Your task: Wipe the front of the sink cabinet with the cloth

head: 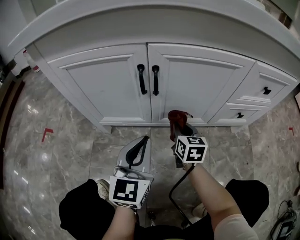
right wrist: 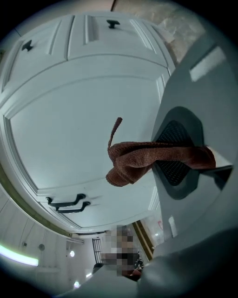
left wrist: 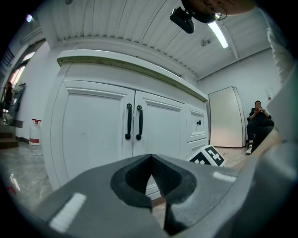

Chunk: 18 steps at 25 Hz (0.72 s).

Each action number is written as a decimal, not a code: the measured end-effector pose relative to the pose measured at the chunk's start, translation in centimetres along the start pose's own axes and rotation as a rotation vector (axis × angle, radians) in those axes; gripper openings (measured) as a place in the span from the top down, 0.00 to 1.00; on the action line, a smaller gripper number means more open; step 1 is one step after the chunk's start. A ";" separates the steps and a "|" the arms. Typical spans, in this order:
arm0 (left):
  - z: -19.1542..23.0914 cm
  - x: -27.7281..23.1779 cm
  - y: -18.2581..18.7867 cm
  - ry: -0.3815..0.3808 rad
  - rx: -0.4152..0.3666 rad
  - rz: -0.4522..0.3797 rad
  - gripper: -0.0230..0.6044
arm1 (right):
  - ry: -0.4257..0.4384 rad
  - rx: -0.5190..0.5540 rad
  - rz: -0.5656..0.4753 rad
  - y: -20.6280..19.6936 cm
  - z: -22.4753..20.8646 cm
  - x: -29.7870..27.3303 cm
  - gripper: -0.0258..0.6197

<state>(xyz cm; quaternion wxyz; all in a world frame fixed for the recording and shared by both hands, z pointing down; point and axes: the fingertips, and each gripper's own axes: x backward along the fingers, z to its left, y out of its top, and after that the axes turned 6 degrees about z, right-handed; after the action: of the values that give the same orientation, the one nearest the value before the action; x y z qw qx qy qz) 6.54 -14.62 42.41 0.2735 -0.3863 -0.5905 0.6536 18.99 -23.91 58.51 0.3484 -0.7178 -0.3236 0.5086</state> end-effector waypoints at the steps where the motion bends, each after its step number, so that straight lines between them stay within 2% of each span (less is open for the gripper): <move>1: 0.6 0.4 -0.2 0.012 0.000 0.004 0.96 | 0.019 0.001 0.006 -0.3 1.0 -0.8 0.83; 9: 4.2 2.1 -1.6 0.085 0.008 0.036 0.96 | 0.112 -0.020 0.064 -3.0 6.1 -6.0 0.83; 13: 4.9 2.0 -1.8 0.100 0.033 0.026 0.96 | 0.083 -0.024 0.070 -3.1 5.1 -7.2 0.83; 18: 4.2 1.2 -2.3 0.082 0.038 0.033 0.96 | 0.032 0.030 0.064 -2.9 2.8 -6.8 0.83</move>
<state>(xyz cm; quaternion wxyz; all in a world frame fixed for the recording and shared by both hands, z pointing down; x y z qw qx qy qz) 2.15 -15.69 44.47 0.2939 -0.4170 -0.5600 0.6528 14.18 -27.42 63.70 0.3476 -0.7307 -0.2871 0.5127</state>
